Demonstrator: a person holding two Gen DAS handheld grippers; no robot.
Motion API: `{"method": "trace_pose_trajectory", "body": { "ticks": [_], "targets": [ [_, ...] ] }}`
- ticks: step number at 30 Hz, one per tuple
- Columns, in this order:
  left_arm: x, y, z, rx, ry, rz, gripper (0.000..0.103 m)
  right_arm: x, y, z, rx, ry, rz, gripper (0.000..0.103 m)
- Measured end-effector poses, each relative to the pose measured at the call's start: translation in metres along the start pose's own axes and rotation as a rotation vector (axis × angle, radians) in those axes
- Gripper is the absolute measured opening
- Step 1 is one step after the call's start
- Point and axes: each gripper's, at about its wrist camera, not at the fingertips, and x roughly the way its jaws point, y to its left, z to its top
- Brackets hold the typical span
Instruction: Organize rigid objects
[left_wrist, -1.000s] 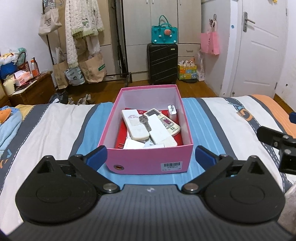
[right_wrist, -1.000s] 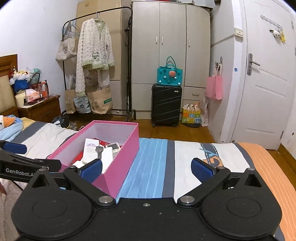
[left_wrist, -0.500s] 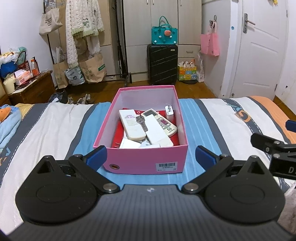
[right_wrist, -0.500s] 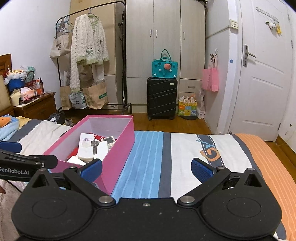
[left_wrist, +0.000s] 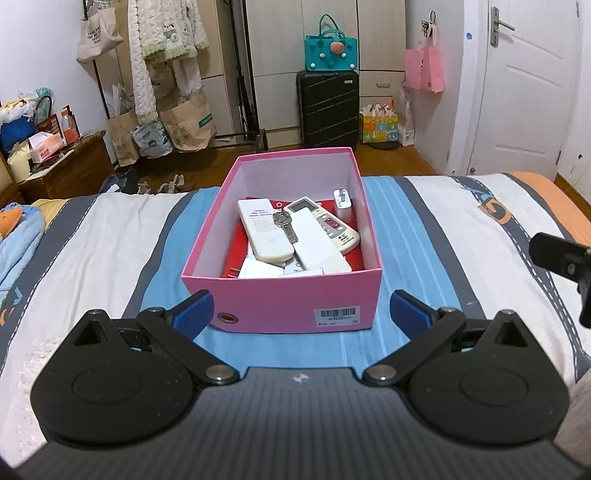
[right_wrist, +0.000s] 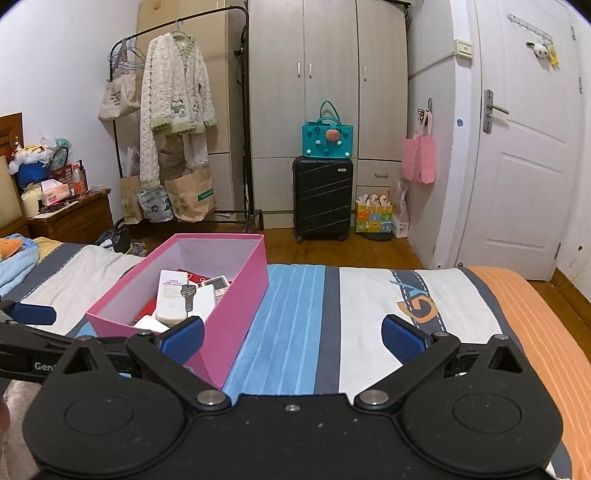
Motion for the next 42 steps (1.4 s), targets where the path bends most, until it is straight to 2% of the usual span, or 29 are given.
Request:
{"method": "trace_pose_trajectory", "body": {
  "ticks": [10,42],
  "targets": [
    [-0.0045,-0.0003,-0.0012,-0.002,-0.048,0.011,0.103,0.0029,0.0031,-0.0028,0.017,-0.013,-0.010,0.103],
    [-0.0018,0.0036,0.0003,-0.038,-0.031,0.053,0.103,0.0060,-0.0017,-0.0037,0.010,-0.001,-0.014,0.103]
  ]
}}
